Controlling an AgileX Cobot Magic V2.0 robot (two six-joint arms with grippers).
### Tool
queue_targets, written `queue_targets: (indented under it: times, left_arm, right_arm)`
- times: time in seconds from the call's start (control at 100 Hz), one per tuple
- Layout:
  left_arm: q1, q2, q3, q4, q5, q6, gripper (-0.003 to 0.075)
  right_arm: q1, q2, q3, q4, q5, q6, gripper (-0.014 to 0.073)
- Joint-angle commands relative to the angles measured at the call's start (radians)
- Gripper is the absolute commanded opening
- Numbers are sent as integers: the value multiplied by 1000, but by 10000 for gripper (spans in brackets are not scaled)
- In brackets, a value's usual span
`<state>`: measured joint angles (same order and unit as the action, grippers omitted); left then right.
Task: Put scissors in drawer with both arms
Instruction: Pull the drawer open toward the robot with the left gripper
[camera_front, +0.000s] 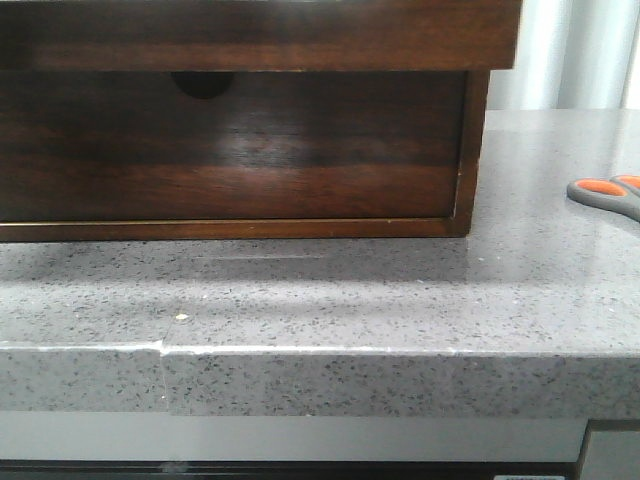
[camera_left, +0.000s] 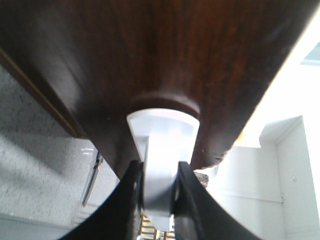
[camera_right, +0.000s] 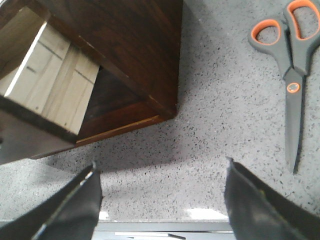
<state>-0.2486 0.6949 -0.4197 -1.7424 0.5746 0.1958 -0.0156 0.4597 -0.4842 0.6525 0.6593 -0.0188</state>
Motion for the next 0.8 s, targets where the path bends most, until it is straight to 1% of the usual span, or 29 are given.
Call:
queue_targets:
  times: [0.0, 0.24, 0.4, 0.58, 0.61, 0.65, 0.79]
  left_arm:
    - [-10, -55, -35, -24, 78, 17, -20]
    - [-10, -144, -35, 38, 78, -74, -20]
    - [-10, -151, -35, 90, 101, -83, -20]
    - [-10, -151, -35, 92, 107, -83, -11]
    - [-10, -151, -35, 92, 103, -83, 6]
    - [-10, -151, -35, 92, 97, -83, 50]
    - [-10, -151, -35, 90, 90, -93, 274]
  right_arm:
    - [-5, 13, -34, 16, -43, -13, 466]
    - [-5, 13, -34, 16, -35, -13, 466]
    - [-5, 13, -34, 16, -35, -13, 466]
    - [-5, 13, -34, 16, -31, -13, 466]
    - [-5, 13, -34, 16, -31, -13, 466]
    - [-5, 13, -34, 16, -27, -13, 466]
    - [-5, 13, -34, 16, -14, -13, 466]
